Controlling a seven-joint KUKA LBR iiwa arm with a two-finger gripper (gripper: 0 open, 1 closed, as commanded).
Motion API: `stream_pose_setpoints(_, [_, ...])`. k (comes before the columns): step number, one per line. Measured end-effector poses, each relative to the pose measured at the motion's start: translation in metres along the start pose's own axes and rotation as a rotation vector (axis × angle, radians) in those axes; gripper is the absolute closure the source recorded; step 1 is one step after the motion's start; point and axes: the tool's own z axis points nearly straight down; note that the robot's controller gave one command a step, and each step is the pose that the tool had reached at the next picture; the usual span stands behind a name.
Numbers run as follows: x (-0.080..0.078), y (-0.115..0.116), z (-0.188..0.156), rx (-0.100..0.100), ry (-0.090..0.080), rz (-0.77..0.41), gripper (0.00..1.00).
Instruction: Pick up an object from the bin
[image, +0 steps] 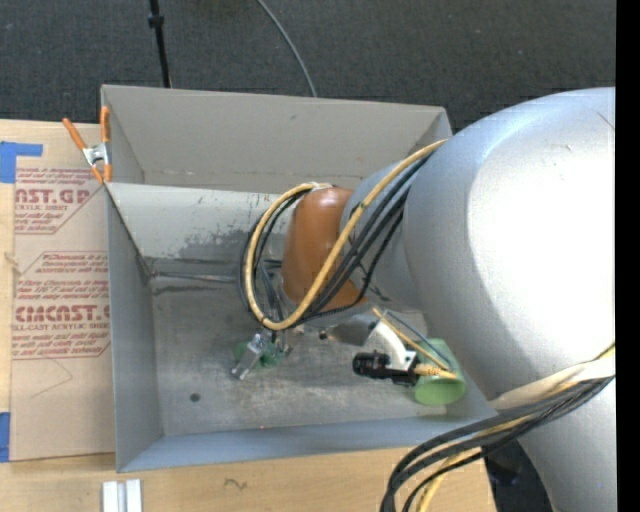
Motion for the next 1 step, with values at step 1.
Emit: stream_pose_setpoints(1, [-0.0208, -0.0055, -0.1689, -0.001, -0.004, 0.029, 1.00])
